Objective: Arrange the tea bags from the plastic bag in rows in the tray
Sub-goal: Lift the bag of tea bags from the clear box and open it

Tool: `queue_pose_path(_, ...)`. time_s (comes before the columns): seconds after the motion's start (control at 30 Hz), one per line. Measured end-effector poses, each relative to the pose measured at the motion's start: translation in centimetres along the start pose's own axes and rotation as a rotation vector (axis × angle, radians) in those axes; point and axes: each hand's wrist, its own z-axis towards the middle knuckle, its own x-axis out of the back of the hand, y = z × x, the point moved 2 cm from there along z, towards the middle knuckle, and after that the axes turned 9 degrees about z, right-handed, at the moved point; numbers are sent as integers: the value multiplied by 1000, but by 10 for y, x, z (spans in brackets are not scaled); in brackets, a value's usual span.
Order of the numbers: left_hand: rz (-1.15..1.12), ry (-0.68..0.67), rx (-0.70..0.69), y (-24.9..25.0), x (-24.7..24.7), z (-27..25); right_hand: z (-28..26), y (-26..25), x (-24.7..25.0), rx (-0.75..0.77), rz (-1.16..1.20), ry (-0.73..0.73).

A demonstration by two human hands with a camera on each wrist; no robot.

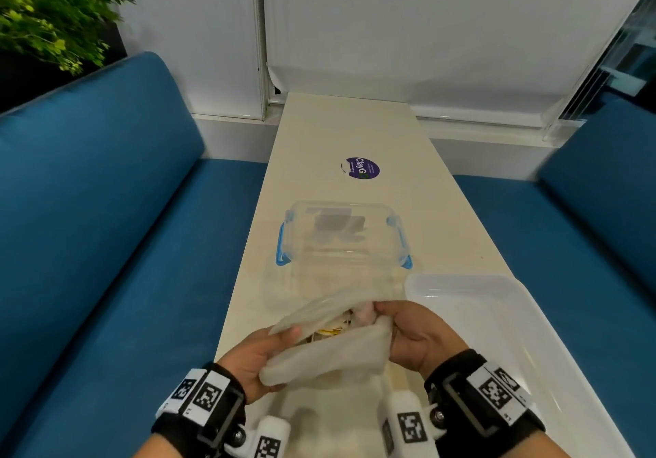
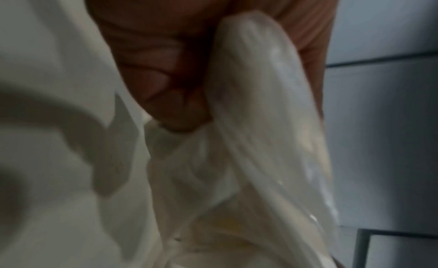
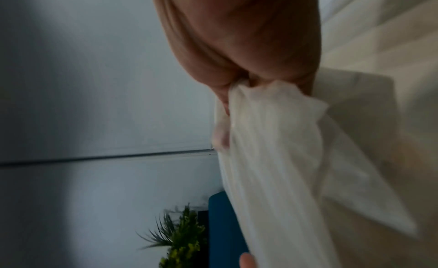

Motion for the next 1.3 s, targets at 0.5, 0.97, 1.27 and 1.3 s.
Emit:
queue_pose_path(0.5,-285,-23,71,5,-1,-8,1,15,31,57,-376,17)
queue_pose_path(0.97,-275,188,-6,-20,13,-4,-3,14,34,-28,-438,-76)
queue_pose_path(1.27,0,41,-30,-21,-2,-10,11,7,39,-47,-48,114)
queue_pose_path(1.3,85,20,-25,-26,-1,-9,12,5,35,-38,35,132)
